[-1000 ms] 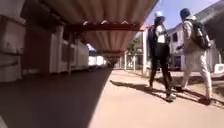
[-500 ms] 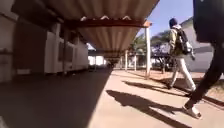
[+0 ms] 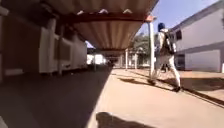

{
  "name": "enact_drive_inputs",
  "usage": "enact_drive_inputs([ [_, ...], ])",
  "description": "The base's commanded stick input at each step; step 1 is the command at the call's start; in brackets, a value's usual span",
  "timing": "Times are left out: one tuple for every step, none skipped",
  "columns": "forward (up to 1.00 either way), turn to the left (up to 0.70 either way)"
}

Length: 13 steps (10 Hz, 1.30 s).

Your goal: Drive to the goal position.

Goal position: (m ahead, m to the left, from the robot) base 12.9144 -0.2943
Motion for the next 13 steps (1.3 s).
enact_drive_inputs([
  [0.85, 0.0],
  [0.85, 0.0],
  [0.85, 0.0],
  [0.85, 0.0],
  [0.85, 0.0],
  [0.85, 0.0],
  [0.85, 0.0],
  [0.85, 0.0],
  [0.85, 0.0],
  [0.85, 0.0],
  [0.85, 0.0],
  [0.85, 0.0],
  [0.85, 0.0],
])
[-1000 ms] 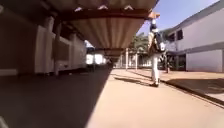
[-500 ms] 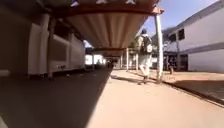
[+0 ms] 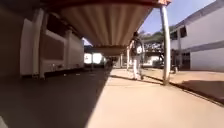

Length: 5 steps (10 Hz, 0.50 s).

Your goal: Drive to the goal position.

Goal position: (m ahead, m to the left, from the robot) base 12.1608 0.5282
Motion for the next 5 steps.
enact_drive_inputs([
  [0.85, 0.0],
  [0.85, 0.0],
  [0.85, 0.0],
  [0.85, 0.0],
  [0.85, 0.0],
])
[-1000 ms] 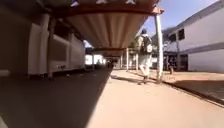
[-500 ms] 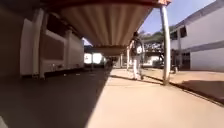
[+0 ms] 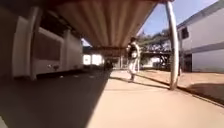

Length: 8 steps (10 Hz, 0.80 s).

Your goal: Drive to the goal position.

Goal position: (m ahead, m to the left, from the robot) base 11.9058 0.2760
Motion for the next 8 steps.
enact_drive_inputs([
  [0.85, 0.0],
  [0.85, 0.0],
  [0.85, 0.0],
  [0.85, 0.0],
  [0.85, 0.0],
  [0.85, 0.0],
  [0.85, 0.0],
  [0.85, 0.0],
])
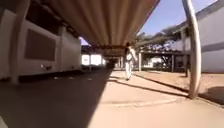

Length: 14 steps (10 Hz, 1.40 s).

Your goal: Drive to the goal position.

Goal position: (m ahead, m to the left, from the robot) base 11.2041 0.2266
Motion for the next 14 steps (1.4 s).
enact_drive_inputs([
  [0.85, 0.0],
  [0.85, 0.0],
  [0.85, 0.0],
  [0.85, 0.0],
  [0.85, 0.0],
  [0.85, 0.0],
  [0.85, 0.0],
  [0.85, 0.0],
  [0.85, 0.0],
  [0.85, 0.0],
  [0.85, 0.0],
  [0.85, 0.0],
  [0.85, 0.0],
  [0.85, 0.0],
])
